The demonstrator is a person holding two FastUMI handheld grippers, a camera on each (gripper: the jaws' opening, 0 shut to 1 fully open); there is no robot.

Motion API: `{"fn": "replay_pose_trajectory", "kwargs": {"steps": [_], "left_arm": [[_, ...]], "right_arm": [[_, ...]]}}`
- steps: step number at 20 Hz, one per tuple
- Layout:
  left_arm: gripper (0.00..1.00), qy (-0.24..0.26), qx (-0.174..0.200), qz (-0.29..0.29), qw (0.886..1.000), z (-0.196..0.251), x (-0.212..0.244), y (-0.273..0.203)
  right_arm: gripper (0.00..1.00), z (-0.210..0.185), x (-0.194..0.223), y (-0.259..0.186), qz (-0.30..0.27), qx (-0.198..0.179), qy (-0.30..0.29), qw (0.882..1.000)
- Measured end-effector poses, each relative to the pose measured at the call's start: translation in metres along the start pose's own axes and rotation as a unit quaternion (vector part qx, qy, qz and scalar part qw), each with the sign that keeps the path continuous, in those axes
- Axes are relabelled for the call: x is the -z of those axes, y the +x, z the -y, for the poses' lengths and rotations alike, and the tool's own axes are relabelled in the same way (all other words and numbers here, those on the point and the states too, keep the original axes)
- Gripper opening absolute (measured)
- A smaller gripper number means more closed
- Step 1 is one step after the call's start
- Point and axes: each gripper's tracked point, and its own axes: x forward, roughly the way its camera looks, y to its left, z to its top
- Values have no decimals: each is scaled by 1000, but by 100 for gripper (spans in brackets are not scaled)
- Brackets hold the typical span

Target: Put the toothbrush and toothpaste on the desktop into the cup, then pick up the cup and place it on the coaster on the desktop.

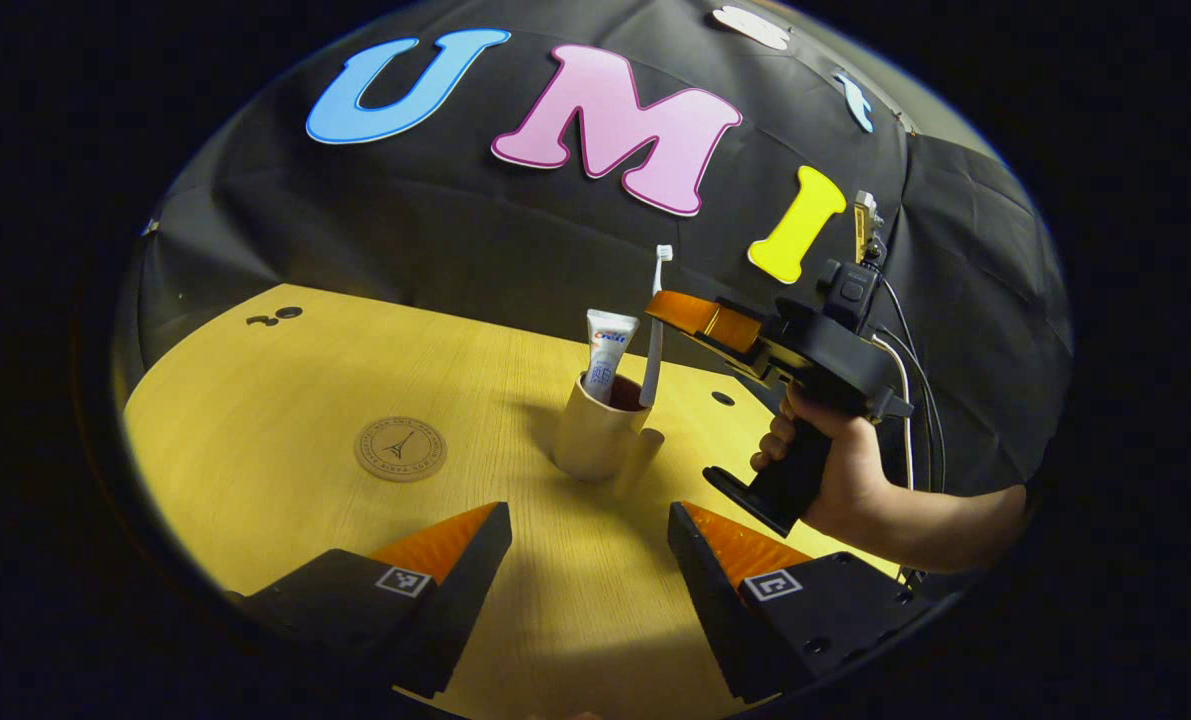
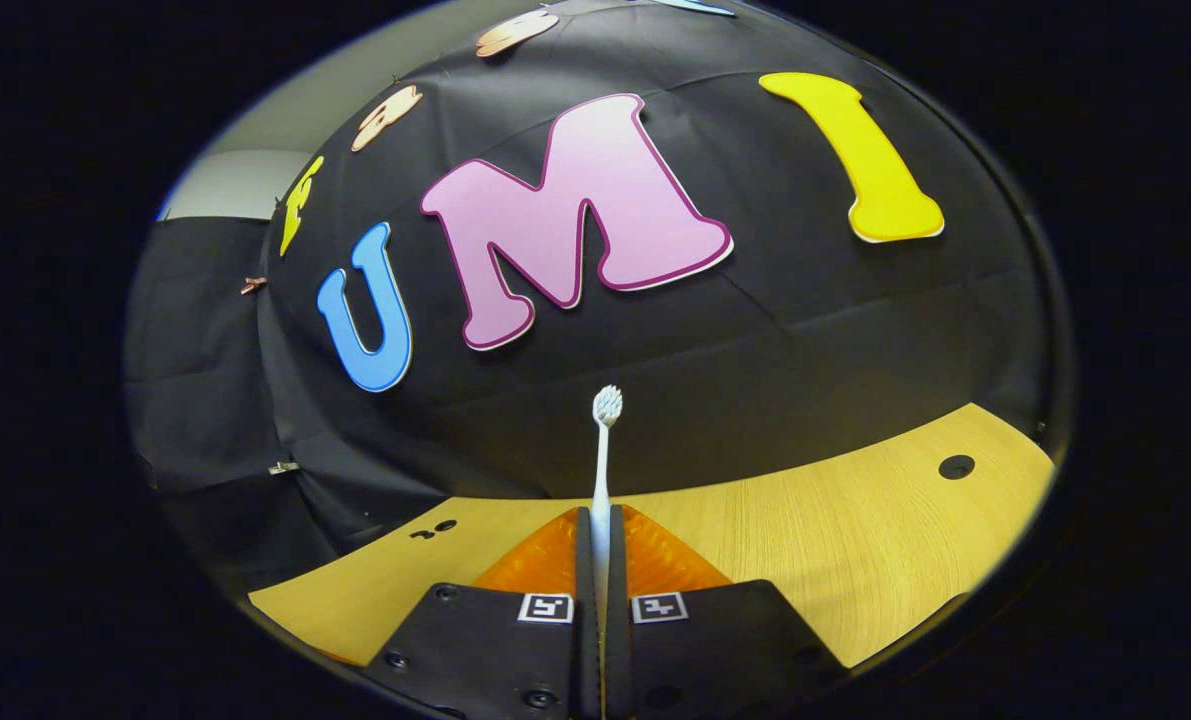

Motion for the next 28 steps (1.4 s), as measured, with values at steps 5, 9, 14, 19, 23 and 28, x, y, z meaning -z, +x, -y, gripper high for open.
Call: {"fn": "replay_pose_trajectory", "kwargs": {"steps": [5, 9, 14, 19, 23, 28], "left_arm": [[97, -18, 2, 6, 1000, -3, 5, 14], [98, -18, 3, 10, 1000, -4, 5, 17], [97, -15, 4, 7, 1000, -4, 8, 18], [98, -18, -12, -4, 1000, -7, 11, 3], [98, -11, -40, -13, 999, -15, 2, -24], [98, -4, -74, -16, 997, -25, -17, -63]], "right_arm": [[7, 3, 6, 7, 18, 0, -24, 1000], [10, 7, 10, 1, 35, 10, -56, 998], [13, -7, 23, -14, 21, -3, -75, 997], [82, -37, 23, -46, -23, -38, -77, 996], [98, -46, 29, -58, -88, -24, -114, 989], [98, -49, 21, -58, -132, -5, -125, 983]]}}
